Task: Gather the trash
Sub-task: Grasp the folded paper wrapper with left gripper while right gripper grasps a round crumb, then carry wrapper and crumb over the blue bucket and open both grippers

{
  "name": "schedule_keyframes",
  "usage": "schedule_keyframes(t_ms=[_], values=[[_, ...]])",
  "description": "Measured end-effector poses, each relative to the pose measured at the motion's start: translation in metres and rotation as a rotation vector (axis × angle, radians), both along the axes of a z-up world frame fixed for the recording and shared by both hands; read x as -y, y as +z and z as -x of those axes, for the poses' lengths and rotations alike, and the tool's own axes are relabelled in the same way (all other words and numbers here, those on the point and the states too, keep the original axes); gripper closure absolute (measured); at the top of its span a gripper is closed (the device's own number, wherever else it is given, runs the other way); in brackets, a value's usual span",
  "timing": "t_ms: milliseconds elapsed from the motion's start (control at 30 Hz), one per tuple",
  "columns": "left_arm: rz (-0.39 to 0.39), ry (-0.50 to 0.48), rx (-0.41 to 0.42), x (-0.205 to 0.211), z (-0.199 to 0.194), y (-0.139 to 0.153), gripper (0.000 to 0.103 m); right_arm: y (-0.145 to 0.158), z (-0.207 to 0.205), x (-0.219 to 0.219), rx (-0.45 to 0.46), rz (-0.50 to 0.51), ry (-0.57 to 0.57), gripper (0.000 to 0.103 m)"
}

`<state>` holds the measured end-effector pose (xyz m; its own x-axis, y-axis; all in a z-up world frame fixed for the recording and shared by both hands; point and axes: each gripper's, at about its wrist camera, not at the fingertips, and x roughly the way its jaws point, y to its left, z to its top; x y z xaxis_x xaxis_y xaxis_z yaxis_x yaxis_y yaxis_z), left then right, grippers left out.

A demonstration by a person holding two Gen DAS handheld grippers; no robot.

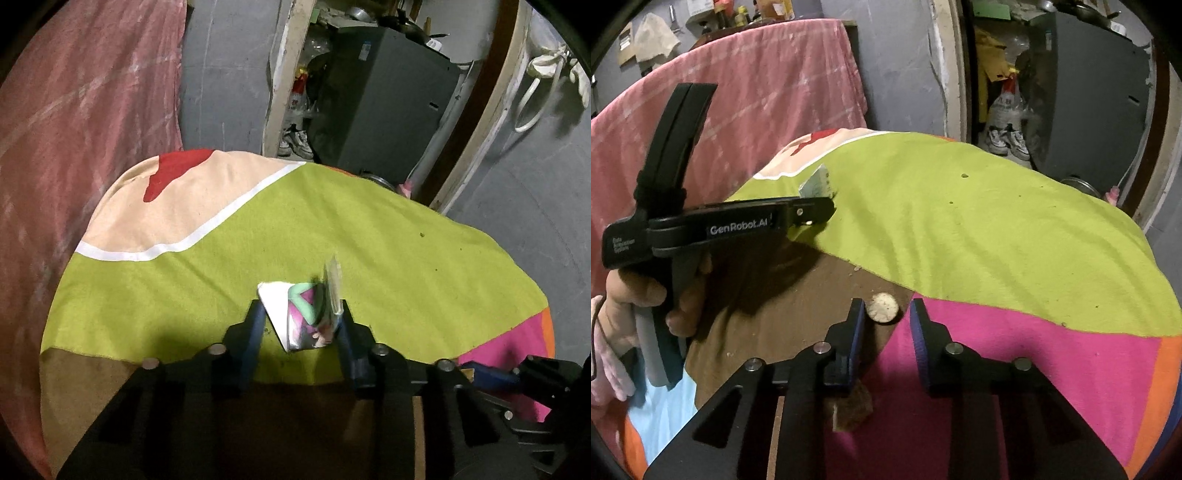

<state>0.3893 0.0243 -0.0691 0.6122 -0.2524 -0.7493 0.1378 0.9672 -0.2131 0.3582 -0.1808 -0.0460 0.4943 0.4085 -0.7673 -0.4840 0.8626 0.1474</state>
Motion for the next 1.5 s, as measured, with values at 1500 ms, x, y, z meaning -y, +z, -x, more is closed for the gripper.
schedule_keyframes(t_ms=[1500], values=[[0.094,-0.111,0.773,0.172,0.201,0.16,0.074,0.168,0.188,0.156,0.913,-0.084,-0.361,0.088]])
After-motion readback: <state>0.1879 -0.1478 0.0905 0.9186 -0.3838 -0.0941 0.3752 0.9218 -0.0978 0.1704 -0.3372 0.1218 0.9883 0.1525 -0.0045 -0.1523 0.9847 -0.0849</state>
